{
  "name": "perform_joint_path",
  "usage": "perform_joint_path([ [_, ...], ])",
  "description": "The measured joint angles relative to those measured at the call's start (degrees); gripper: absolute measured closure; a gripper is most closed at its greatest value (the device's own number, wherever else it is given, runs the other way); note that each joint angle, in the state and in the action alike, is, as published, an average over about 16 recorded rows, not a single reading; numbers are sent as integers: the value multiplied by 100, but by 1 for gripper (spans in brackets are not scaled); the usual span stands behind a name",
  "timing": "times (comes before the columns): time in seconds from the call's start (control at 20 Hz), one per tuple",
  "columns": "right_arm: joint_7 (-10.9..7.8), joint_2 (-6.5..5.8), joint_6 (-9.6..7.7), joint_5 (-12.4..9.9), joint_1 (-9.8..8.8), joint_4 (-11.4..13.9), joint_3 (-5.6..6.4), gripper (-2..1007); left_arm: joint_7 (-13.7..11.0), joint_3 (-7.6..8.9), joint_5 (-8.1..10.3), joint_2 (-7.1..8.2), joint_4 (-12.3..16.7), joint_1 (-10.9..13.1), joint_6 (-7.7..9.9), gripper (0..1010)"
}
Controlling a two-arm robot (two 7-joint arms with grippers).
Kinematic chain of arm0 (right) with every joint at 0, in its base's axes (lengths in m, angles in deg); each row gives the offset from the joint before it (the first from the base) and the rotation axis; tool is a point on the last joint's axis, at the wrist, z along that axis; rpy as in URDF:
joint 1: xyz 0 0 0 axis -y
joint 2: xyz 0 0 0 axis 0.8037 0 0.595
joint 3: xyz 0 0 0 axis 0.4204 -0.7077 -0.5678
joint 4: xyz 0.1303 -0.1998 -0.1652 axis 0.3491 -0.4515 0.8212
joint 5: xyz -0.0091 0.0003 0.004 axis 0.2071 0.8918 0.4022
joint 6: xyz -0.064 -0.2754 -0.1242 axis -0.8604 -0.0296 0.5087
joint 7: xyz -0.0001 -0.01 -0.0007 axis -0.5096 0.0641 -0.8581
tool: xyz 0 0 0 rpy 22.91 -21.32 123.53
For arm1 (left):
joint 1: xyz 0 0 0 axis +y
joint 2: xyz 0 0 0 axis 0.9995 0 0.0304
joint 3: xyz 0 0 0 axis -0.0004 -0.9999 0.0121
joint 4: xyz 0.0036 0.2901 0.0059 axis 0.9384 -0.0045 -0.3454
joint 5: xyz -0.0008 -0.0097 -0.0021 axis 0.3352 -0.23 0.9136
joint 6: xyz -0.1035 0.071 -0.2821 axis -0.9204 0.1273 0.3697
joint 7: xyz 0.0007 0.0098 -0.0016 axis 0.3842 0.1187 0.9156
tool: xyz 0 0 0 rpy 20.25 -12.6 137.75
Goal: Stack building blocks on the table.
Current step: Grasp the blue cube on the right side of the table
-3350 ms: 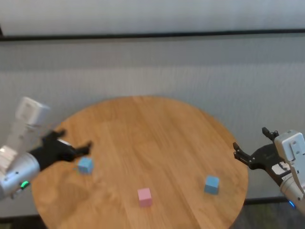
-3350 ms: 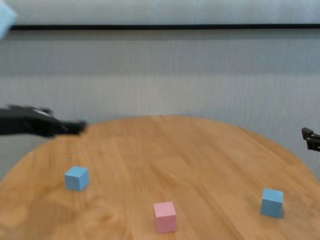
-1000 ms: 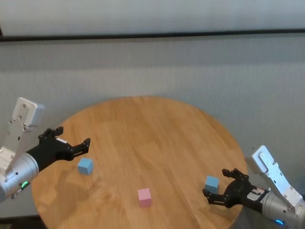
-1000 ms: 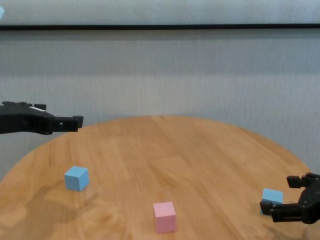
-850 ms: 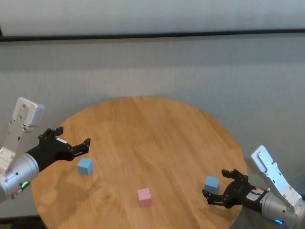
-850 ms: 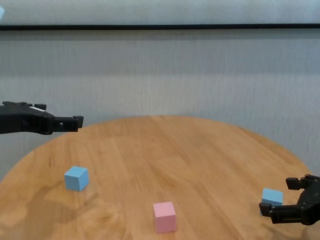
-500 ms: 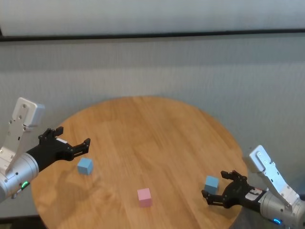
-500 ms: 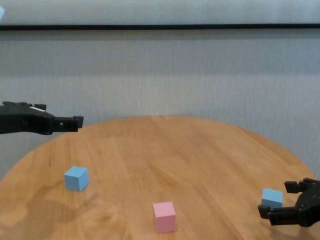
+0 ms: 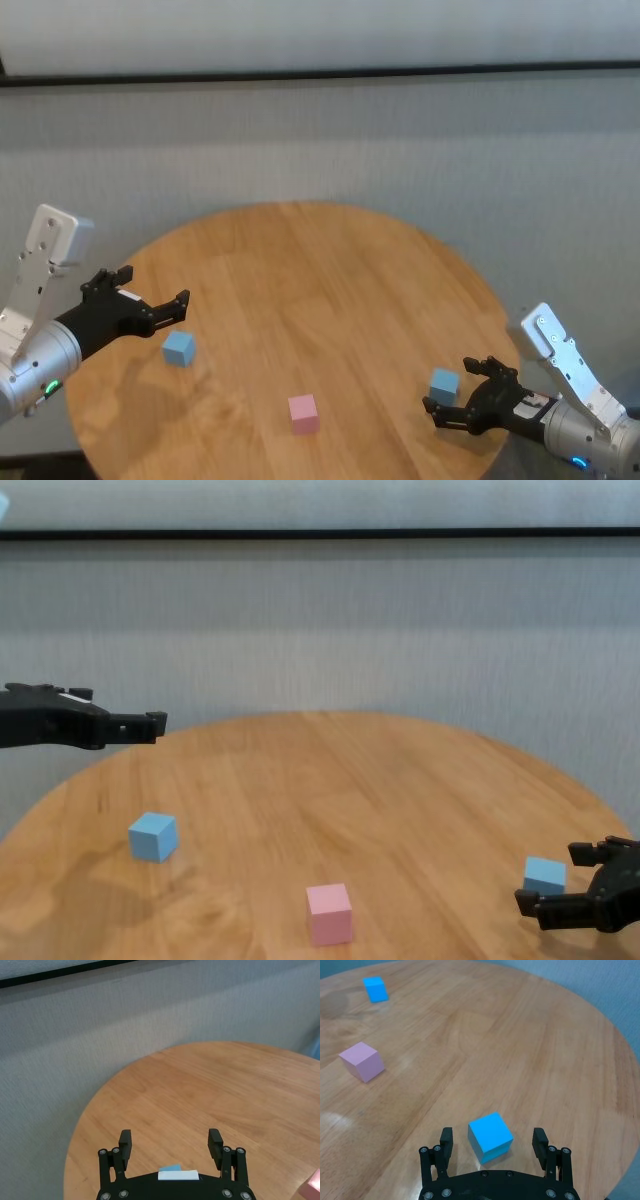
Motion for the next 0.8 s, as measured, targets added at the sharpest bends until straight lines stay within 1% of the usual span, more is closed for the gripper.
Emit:
perform_joint_path([
  [0.2, -2, -3, 2, -3, -2, 7, 1, 43, 0, 0, 0, 0, 0, 0, 0, 8],
  [0.4, -4, -10, 5, -10, -7, 17, 0, 103, 0, 0, 0, 0, 0, 0, 0, 8],
  [0.6, -6, -15, 9, -16, -11, 26, 0, 202, 1, 0, 0, 0, 0, 0, 0, 8],
  [0.8, -8, -18, 11, -21, -14, 31, -1, 332, 1, 0, 0, 0, 0, 0, 0, 8],
])
